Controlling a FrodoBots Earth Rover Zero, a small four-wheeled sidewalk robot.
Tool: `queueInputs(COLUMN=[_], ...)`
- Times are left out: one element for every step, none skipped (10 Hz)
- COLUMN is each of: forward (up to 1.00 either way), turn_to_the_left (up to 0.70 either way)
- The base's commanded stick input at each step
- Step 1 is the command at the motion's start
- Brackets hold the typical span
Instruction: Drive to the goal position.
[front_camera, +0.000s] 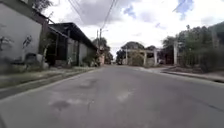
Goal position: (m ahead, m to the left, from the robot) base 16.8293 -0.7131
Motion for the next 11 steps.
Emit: queueInputs(forward=[1.0, 1.0, 1.0, 1.0, 1.0, 1.0, 1.0, 1.0, 1.0, 1.0, 1.0], turn_to_the_left=[-0.03, -0.01, 0.0, 0.0, 0.0, 0.0, 0.0, 0.0, 0.0, -0.03, -0.06])
